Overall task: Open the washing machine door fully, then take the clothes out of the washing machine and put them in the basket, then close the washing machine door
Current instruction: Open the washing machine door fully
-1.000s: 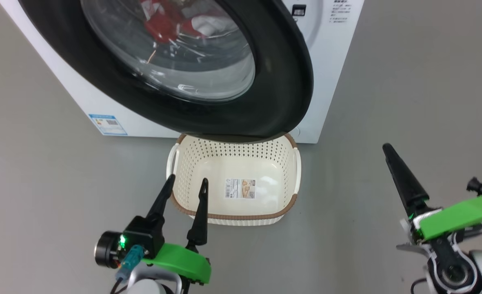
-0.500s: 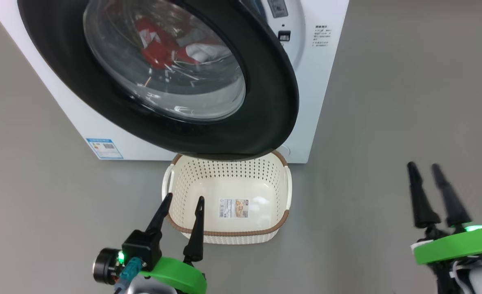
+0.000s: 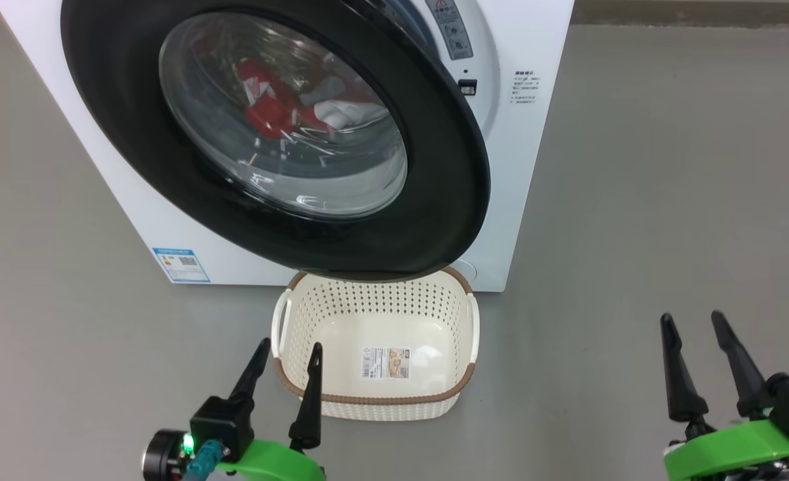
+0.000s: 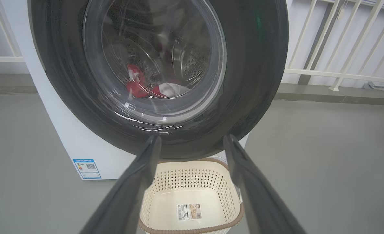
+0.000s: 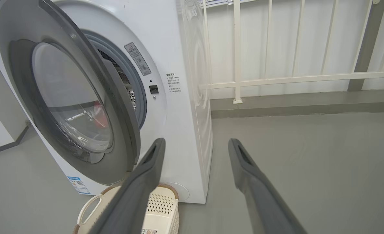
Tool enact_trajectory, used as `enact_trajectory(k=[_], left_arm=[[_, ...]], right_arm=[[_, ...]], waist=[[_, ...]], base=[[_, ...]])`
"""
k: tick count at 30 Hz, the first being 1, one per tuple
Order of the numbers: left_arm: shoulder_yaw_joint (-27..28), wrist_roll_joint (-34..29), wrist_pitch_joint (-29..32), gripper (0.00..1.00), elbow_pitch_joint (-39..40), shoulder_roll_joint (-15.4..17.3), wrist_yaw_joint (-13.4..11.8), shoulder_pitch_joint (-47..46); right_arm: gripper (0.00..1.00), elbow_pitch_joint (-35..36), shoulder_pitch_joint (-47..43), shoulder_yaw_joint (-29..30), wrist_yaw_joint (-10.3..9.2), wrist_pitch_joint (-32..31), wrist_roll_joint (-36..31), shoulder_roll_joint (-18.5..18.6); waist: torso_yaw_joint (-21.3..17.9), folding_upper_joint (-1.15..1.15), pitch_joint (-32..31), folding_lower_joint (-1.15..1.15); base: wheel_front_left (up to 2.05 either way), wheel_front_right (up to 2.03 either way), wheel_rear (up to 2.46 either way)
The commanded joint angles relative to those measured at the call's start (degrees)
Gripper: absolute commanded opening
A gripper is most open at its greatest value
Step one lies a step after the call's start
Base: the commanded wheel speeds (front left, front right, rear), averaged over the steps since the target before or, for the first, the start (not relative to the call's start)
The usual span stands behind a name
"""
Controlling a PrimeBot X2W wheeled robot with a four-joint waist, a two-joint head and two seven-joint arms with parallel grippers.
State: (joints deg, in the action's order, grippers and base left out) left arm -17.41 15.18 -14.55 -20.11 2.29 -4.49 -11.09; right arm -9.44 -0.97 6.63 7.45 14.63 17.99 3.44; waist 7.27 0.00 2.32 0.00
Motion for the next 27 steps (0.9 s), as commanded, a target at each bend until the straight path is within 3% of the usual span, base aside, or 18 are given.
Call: enact_trajectory(k=[1,13,27], left_arm=[[2.2,-0.3,-0.4,1.0,1.1,0.7,0.3,-0.1],[3.0,-0.7,-0.4,1.0,0.6,0.7,0.6,1.0],[3.6,-0.9,-0.4,1.0,0.5,0.6,0.7,1.3]], right_arm=[[1.0,0.9,0.3,-1.0,0.03,0.4,-0.9,0.5],[1.0,-5.4,-1.5,-0.6,0.03,0.4,-3.6,-0.4],[1.0,-7.5,-1.3,-1.2,0.03,0.4,-3.5,-0.6]], waist=[[0.0,0.0,-0.4,0.0],[0.1,0.0,-1.6,0.0],[0.1,0.0,-1.7,0.0]], base=[[0.0,0.0,0.0],[0.0,0.0,0.0],[0.0,0.0,0.0]])
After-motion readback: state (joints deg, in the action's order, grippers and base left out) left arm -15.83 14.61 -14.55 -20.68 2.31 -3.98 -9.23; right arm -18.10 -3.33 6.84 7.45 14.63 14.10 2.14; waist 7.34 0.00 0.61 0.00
